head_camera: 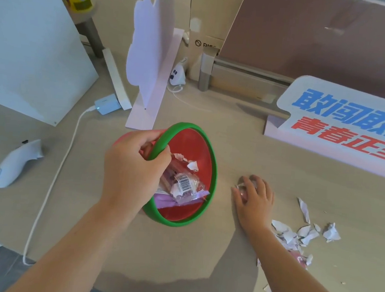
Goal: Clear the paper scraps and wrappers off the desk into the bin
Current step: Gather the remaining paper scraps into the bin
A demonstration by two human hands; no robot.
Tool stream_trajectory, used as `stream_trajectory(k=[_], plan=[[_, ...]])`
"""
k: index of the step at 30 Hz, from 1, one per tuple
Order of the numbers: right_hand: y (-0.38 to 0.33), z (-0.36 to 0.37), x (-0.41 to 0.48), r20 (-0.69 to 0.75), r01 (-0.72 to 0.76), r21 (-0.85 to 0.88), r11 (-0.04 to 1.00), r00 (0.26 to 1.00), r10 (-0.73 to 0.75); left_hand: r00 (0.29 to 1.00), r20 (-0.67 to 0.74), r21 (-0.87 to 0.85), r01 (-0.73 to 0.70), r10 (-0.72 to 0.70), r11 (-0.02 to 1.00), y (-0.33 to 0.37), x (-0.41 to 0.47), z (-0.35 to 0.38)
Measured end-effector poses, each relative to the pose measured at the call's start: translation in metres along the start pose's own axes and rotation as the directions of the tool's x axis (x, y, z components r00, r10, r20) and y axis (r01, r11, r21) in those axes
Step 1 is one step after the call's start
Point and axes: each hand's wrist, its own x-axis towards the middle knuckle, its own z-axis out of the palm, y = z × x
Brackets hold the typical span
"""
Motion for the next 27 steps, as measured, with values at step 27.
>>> stream_trajectory(k=[27], plan=[[-0.040, -0.050, 0.032, 0.157, -0.222, 0.488, 0.844, 0.974, 0.166, 0.992, -0.085, -0.042, 0.091, -0.095, 0.995, 0.002, -0.003, 0.002]])
